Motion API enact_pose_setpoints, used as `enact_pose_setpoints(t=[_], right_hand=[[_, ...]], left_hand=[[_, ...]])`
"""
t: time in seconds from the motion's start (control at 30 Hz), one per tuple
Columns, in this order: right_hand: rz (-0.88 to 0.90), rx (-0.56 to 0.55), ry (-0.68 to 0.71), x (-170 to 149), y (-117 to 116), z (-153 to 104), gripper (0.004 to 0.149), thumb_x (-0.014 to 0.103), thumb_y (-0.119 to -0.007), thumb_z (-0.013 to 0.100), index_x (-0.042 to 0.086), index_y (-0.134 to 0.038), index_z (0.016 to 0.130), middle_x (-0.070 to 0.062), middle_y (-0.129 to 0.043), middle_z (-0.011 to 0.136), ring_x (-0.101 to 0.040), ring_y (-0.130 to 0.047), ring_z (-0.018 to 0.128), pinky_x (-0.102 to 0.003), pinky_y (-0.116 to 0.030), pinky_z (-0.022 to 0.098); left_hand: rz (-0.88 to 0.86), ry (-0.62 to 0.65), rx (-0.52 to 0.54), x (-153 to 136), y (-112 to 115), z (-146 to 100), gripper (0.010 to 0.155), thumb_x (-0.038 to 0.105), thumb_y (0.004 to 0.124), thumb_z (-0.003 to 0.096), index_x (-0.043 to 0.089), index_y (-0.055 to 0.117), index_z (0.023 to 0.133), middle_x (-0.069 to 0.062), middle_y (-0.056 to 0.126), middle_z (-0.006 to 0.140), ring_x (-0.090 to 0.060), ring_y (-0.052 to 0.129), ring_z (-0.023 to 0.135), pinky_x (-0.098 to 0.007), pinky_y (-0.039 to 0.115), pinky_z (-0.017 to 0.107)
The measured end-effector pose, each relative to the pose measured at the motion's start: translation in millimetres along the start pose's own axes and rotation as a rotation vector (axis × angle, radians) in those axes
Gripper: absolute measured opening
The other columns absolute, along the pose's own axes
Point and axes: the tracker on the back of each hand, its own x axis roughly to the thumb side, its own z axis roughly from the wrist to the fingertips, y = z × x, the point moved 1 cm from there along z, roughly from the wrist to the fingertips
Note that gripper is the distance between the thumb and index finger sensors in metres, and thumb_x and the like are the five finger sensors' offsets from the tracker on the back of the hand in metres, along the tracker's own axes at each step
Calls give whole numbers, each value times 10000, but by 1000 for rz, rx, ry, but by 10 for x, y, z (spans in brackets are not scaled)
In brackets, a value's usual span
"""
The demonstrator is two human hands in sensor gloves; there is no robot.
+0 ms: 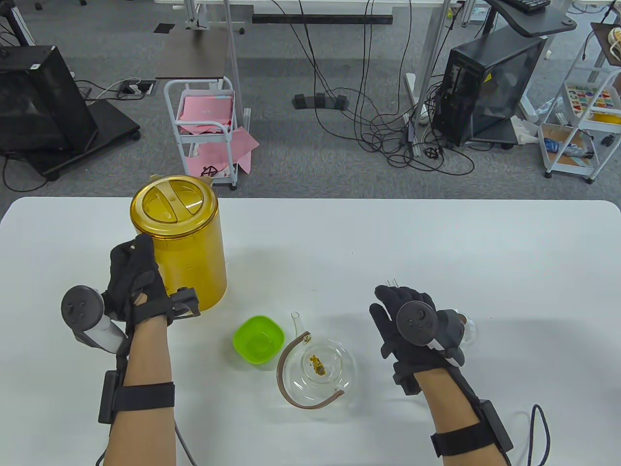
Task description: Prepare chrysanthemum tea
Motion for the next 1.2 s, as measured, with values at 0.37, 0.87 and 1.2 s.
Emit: enact_pose_setpoints(t=[0.37, 0.87, 1.2], right_hand=[[7, 7, -1, 4, -3, 4, 557, 541, -672, 577, 256, -704, 1055, -42, -743, 1051, -378, -744, 1021, -667, -518, 725], [19, -4, -6, -6, 37, -18, 558, 541, -674, 576, 252, -711, 1051, -43, -750, 1046, -381, -747, 1017, -667, -522, 722], [24, -2, -18, -36, 57, -19, 556, 540, -675, 576, 253, -712, 1051, -44, -752, 1045, -383, -751, 1014, -668, -522, 720]], left_hand=[[87, 302, -98, 775, 111, -245, 553, 739, 887, 460, 213, 933, 621, -58, 963, 491, -352, 882, 496, -652, 593, 670], [489, 687, -553, 1597, 675, -960, 537, 739, 896, 451, 225, 968, 586, -45, 999, 454, -333, 923, 467, -643, 659, 671], [628, 792, -763, 1633, 1034, -1301, 536, 737, 887, 457, 223, 970, 585, -46, 1005, 451, -335, 931, 462, -655, 656, 678]])
